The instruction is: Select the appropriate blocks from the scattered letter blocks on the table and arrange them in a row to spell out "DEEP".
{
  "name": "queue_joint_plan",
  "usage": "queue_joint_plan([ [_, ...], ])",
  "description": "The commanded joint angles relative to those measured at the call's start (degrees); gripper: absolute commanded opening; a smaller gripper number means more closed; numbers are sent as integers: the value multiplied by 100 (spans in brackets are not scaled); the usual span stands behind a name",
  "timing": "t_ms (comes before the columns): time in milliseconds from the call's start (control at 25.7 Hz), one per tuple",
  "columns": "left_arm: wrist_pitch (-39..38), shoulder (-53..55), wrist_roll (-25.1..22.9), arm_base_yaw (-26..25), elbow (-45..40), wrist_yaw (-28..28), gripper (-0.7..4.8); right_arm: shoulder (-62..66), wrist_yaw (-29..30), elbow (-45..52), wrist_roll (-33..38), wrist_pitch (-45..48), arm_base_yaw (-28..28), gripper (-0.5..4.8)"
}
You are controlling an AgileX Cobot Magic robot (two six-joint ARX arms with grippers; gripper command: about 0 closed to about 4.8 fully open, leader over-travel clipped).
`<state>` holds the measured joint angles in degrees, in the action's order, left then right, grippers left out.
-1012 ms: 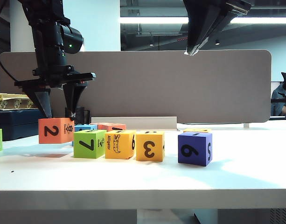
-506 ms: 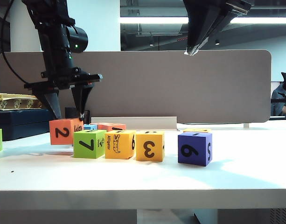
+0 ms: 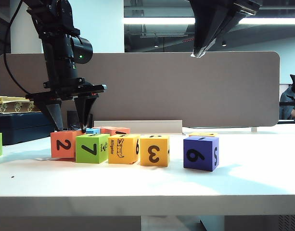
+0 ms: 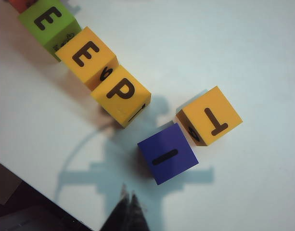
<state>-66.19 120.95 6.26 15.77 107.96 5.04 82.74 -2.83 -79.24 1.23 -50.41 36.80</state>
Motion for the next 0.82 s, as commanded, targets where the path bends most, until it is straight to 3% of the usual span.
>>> queue_joint_plan([
  [39, -13, -13, 17, 28, 11, 39, 273, -17, 0, -22, 24, 46, 4, -1],
  [818, -297, -118, -28, 28, 144, 168, 280, -15, -164, -22, 26, 109, -4, -2],
])
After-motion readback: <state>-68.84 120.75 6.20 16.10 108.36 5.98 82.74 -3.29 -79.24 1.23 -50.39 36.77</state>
